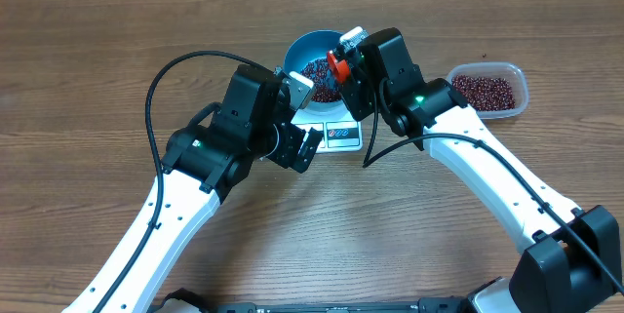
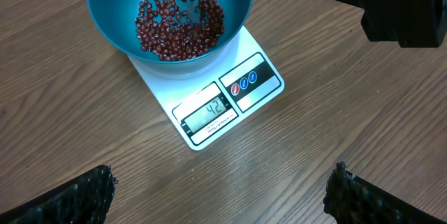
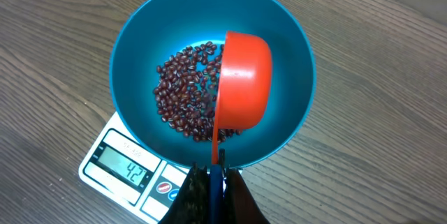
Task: Scoop item into bowl and weigh 150g on scale
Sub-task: 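Tip the scoop to pour beans into the teal bowl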
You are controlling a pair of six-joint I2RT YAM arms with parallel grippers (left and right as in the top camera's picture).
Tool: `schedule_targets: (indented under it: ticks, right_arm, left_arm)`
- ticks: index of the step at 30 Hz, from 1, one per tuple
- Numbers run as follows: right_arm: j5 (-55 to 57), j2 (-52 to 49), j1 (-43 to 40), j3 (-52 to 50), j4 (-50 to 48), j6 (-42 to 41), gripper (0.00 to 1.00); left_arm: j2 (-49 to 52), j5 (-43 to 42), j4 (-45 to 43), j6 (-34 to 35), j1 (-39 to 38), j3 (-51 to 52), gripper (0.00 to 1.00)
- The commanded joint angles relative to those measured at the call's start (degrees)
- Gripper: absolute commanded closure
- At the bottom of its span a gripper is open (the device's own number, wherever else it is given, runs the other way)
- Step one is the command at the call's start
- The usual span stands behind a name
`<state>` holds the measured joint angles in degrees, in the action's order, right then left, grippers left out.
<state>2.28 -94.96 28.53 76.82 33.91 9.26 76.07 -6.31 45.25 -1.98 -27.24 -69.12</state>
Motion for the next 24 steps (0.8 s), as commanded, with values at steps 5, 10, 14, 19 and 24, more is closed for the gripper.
schedule_targets:
  ticks: [5,10,14,19,24]
  right_arm:
    - [1.22,1.84,1.07,1.92,0.13,4.04,0.96]
    - [-2.27,1.84,1.18,1.92,-0.26,5.62,0.96]
    - [2.75,1.84,1.73,1.92,-0.7,6.14,0.96]
    - [-0.42,1.84,1.9,1.92,0.44,8.7,0.96]
    - [0.59,1.84,1.4,1.92,0.74,4.68,0.96]
  left_arm:
    - [-0.44,-0.76,-0.04,-1.25,0.24,-0.13,0.0]
    - [-0.44,-0.76,-0.04,-1.25,0.24,-0.13,0.0]
    - [-0.44,-0.76,-0.04,-1.25,0.24,-0.13,0.0]
    - [-0.44,-0.76,-0.04,-1.25,0.24,-0.13,0.0]
    - [-0.44,-0.76,-0.04,-1.25,0.24,-0.13,0.0]
